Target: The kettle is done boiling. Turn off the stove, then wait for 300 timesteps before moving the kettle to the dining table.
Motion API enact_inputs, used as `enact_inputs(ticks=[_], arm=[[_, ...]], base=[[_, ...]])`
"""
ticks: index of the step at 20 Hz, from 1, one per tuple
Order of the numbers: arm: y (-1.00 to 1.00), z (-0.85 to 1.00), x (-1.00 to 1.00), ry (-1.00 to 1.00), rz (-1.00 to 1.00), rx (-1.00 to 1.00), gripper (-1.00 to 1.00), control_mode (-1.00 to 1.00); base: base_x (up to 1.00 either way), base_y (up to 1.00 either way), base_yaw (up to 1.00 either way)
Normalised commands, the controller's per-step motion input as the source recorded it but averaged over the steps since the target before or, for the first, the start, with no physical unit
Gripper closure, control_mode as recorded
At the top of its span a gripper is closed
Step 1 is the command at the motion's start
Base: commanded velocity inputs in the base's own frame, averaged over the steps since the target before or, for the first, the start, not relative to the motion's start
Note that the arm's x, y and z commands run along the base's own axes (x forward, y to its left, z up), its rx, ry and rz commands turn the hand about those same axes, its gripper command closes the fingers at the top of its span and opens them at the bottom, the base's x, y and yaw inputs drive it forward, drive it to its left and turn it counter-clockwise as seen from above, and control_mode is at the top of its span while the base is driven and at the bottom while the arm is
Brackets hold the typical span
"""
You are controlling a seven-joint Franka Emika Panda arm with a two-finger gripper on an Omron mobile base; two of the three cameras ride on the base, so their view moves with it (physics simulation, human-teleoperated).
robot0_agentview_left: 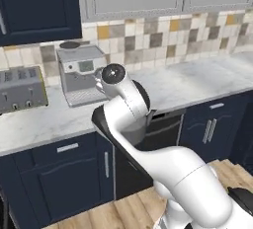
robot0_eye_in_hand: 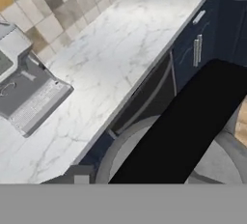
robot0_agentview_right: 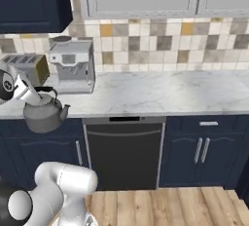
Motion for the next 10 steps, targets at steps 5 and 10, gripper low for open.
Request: enact_inputs(ticks=[5,10], arm=[[0.0,0.0,0.0,0.0,0.0,0.0,1.0,1.0],[0.0,0.0,0.0,0.0,0.0,0.0,1.0,1.0]], base=[[-0.11,0.23,-0.57],[-0.1,0.24,-0.57]])
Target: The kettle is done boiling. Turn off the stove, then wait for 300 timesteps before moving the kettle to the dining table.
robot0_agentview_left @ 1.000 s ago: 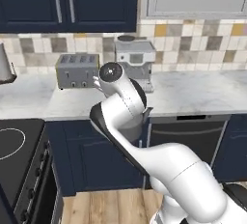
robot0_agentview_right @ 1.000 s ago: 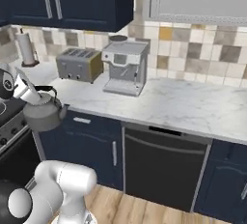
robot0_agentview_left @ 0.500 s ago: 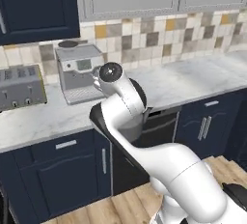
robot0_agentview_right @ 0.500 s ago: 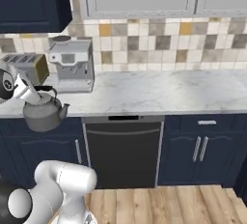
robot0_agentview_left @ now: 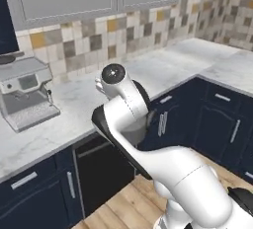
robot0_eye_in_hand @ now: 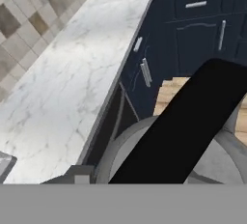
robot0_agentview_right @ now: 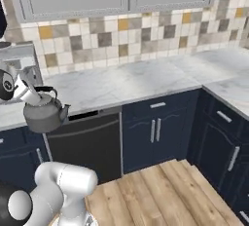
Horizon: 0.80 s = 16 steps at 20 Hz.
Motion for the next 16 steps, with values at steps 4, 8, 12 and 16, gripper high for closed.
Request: enact_inputs(ticks=[4,8,12,16], arm=[[0.0,0.0,0.0,0.0,0.0,0.0,1.0,1.0],[0.0,0.0,0.0,0.0,0.0,0.0,1.0,1.0],[0.0,0.0,0.0,0.0,0.0,0.0,1.0,1.0],[0.0,0.0,0.0,0.0,0.0,0.0,1.0,1.0]], base=[[-0.08,0.26,-0.56],[-0.05,0.18,-0.55],[-0.06,-0.06,-0.43],[-0.18,-0.32,-0.29]])
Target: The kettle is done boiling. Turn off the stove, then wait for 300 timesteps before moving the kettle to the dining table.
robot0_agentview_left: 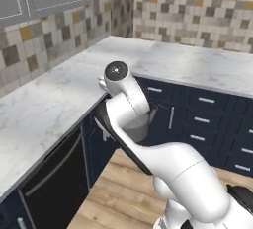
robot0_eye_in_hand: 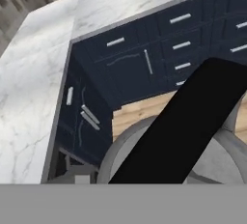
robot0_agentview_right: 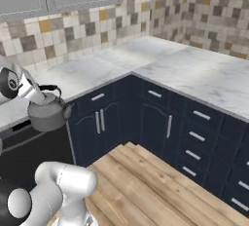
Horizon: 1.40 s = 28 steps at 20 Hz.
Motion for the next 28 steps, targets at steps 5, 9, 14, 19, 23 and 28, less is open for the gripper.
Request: enact_inputs(ticks=[5,9,14,19,23,28], arm=[[0.0,0.0,0.0,0.0,0.0,0.0,1.0,1.0],[0.0,0.0,0.0,0.0,0.0,0.0,1.0,1.0],[0.0,0.0,0.0,0.0,0.0,0.0,1.0,1.0],[0.0,0.0,0.0,0.0,0.0,0.0,1.0,1.0],[0.0,0.0,0.0,0.0,0.0,0.0,1.0,1.0],[0.0,0.0,0.0,0.0,0.0,0.0,1.0,1.0]], base=[[-0.22,-0.42,-0.23],[-0.13,-0.52,-0.18],[-0.02,-0.53,-0.14],[0.0,-0.61,-0.07],[0.0,-0.7,-0.04],[0.0,-0.73,-0.04]])
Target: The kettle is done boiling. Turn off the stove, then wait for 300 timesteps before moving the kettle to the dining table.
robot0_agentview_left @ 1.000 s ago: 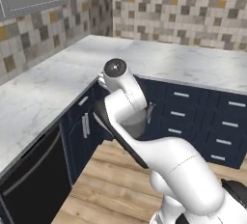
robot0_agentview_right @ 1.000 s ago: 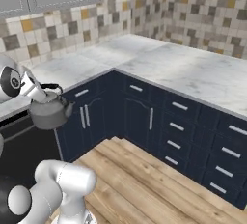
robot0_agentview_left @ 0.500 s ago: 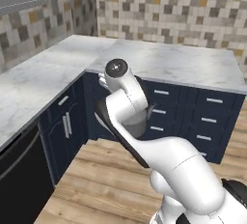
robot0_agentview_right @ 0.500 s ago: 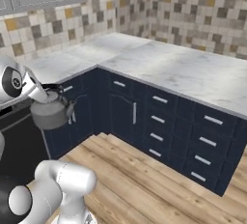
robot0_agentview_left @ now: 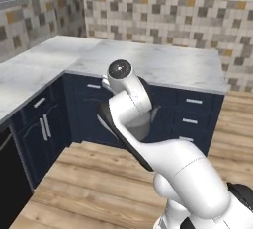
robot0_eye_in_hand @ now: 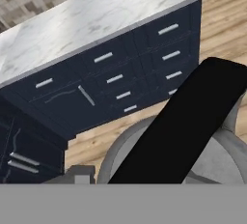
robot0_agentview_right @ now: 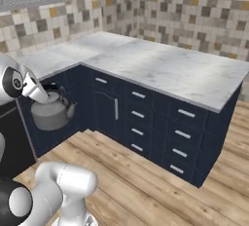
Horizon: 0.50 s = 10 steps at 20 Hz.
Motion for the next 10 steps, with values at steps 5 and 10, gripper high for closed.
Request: enact_inputs(ticks=[5,10], arm=[[0.0,0.0,0.0,0.0,0.0,0.0,1.0,1.0],[0.0,0.0,0.0,0.0,0.0,0.0,1.0,1.0]], base=[[0.0,-0.75,-0.02],[0.03,-0.77,-0.01]])
